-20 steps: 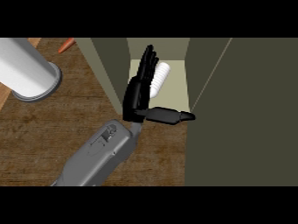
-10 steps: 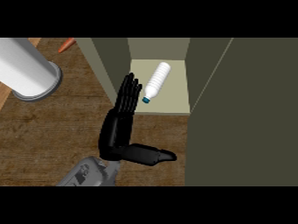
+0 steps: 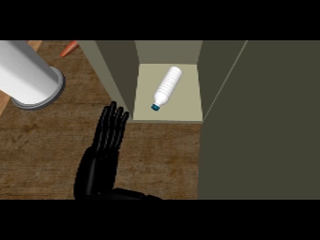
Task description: Pick up the bottled water, place it into the cabinet and close the cabinet
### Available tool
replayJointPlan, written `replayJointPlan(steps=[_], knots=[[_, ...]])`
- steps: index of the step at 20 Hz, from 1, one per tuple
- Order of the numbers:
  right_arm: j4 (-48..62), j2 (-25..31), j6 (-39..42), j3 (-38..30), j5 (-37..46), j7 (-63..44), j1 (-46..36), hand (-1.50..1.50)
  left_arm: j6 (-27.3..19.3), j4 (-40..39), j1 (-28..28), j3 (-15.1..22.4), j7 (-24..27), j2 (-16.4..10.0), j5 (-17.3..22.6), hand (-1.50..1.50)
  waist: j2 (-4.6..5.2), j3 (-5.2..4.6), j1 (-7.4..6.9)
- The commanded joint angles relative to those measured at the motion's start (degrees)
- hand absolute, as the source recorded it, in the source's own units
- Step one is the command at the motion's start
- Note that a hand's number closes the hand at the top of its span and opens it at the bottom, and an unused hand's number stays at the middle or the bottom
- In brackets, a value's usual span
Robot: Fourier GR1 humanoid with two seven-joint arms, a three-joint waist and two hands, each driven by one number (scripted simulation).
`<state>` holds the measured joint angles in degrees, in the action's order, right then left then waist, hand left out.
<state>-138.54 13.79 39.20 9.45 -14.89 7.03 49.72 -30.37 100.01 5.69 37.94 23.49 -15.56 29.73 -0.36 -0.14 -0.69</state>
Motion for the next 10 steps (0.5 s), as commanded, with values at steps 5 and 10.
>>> replayJointPlan(steps=[5, 10], knots=[[-13.6, -0.6, -3.0, 13.1, 11.1, -9.0, -1.2, 1.5, 2.9, 6.1, -7.8, -3.5, 2.2, -5.9, 1.5, -1.5, -0.08, -0.12, 0.62], [-13.2, -3.2, -6.4, 24.7, 19.0, -14.4, -4.5, 1.5, 3.7, 9.6, -10.4, -4.7, 1.6, -7.6, 2.7, -1.5, -0.08, -0.15, 0.6]])
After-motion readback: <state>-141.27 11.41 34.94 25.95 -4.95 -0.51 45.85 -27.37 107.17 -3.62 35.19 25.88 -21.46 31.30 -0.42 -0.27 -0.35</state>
